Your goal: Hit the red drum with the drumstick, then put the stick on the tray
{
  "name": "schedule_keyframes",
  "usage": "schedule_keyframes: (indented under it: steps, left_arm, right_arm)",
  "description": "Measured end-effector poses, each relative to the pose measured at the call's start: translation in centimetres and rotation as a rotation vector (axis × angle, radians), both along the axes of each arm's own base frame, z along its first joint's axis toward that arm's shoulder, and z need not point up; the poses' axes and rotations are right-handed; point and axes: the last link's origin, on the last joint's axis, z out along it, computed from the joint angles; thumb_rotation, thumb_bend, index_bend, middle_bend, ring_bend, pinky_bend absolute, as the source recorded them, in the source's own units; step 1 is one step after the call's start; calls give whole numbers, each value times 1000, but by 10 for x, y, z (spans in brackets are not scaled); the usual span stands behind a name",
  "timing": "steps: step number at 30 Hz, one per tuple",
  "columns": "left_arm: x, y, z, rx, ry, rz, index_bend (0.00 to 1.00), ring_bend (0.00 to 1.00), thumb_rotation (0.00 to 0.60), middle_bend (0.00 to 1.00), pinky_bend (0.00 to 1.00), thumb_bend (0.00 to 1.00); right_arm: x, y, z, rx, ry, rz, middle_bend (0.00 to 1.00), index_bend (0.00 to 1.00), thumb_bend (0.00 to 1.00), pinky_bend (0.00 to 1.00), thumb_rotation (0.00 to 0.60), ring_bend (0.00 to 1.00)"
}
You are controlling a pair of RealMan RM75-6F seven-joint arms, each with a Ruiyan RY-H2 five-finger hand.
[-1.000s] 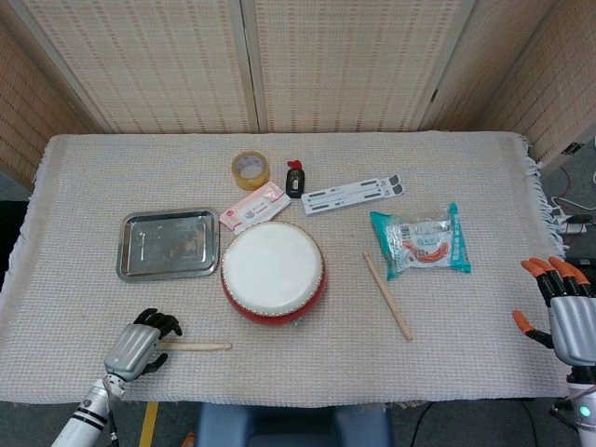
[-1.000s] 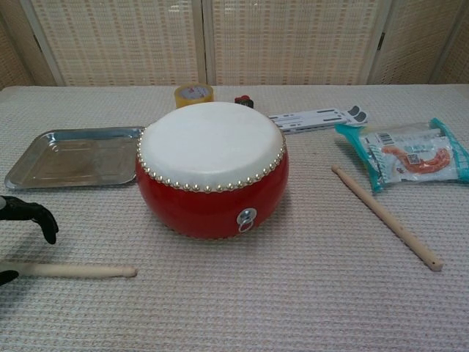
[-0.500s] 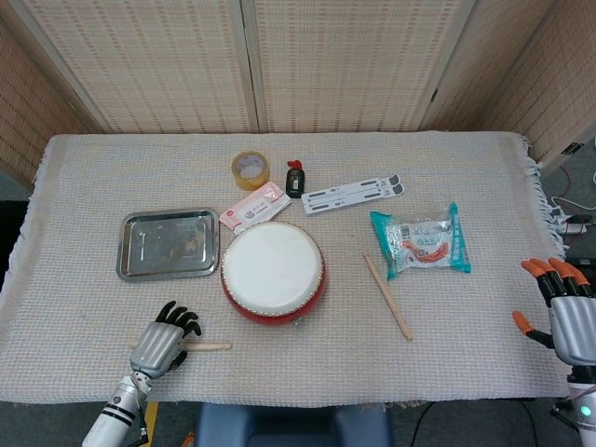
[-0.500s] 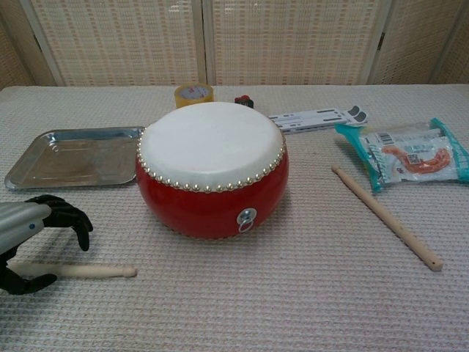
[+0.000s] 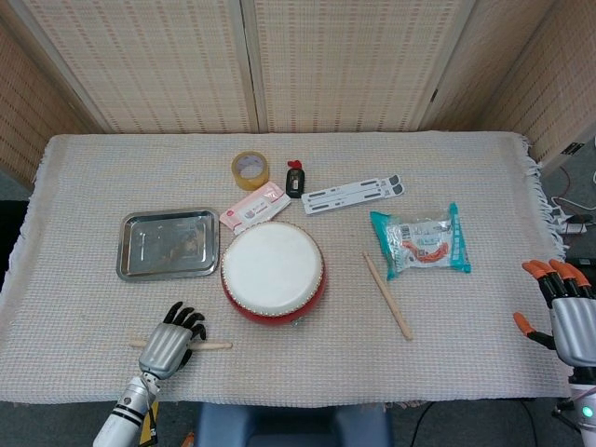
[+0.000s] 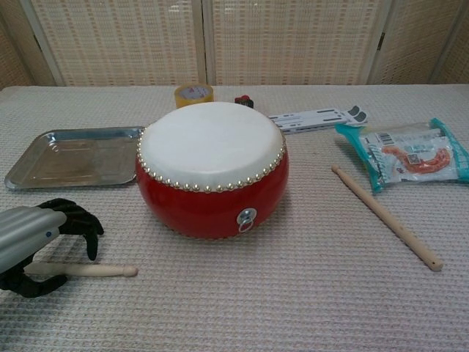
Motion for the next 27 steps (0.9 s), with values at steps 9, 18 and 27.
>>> schedule_keyframes:
  steps: [9, 18, 27]
  left_arm:
    - [2, 0, -5, -10, -9, 11, 476, 113, 600, 214, 17, 322]
    - [2, 2, -11, -19, -24, 40, 486, 113, 600, 216, 18, 338]
    - [2, 1, -12, -10, -61, 60, 541, 123, 600, 236, 19, 338]
  right_arm:
    - [-1, 1, 0, 1, -2, -4, 166, 179, 237, 125, 600, 77]
    - [-1, 1, 0, 6, -7, -9, 166, 179, 237, 125, 600, 77]
    - [-1, 3, 0, 9, -10, -9, 166, 179, 236, 125, 600, 77]
